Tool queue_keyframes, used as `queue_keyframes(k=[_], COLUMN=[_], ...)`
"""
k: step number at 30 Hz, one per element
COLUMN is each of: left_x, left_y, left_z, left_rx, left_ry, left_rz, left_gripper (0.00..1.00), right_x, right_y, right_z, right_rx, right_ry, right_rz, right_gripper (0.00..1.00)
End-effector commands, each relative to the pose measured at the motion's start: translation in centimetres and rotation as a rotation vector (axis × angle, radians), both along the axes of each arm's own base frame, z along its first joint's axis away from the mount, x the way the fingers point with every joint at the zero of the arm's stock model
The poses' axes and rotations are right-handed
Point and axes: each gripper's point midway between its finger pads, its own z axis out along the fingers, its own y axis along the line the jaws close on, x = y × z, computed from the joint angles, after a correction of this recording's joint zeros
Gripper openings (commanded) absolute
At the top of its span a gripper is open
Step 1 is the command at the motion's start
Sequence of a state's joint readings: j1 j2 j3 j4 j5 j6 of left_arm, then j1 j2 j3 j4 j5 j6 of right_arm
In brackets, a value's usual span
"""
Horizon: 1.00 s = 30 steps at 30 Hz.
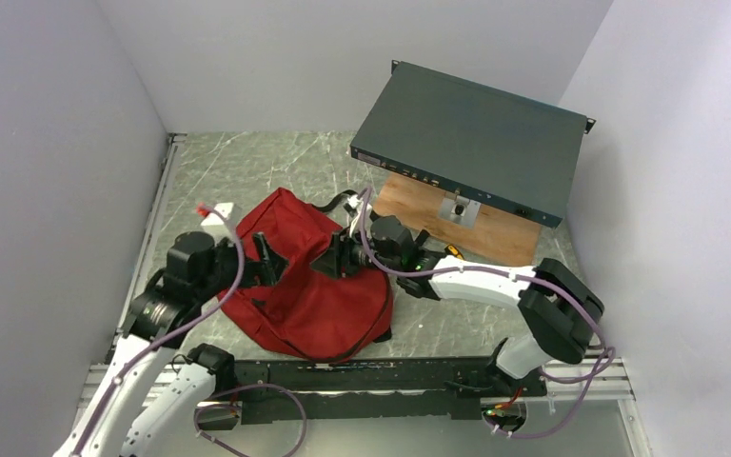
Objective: Pack the student bag
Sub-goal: Zip the student bag at the center of the board.
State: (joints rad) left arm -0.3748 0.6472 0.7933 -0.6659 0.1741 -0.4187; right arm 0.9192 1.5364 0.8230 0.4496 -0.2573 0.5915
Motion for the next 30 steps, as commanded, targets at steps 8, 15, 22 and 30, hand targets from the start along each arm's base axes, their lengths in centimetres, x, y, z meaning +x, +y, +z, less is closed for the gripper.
queue_keyframes(k=[8, 15, 22, 30], left_x=[-2.6, -4.9, -7.1, -8.8], left_y=[6.0, 9.2, 11.5, 11.6], left_z=[-1.8, 1.2, 4.5, 5.4], left_rx=[-0.166, -0.147, -0.107, -0.112], left_ry=[0.085, 0.126, 0.089, 0.029], left_rz=[0.5, 0.672, 0.725, 0.651], left_gripper=[0.99, 1.0, 1.0, 0.99], right_x=[-3.8, -7.2, -8.9, -7.4], right_y=[-1.1, 4.1, 10.2, 13.9], right_z=[4.6, 6.3, 3.4, -0.4], right_rx=[-0.093, -0.097, -0.075, -0.199], right_ry=[-0.285, -0.742, -1.056, -1.092], right_rz=[0.098, 0.308, 0.484, 0.566], right_gripper=[0.62, 0.67, 0.65, 0.52])
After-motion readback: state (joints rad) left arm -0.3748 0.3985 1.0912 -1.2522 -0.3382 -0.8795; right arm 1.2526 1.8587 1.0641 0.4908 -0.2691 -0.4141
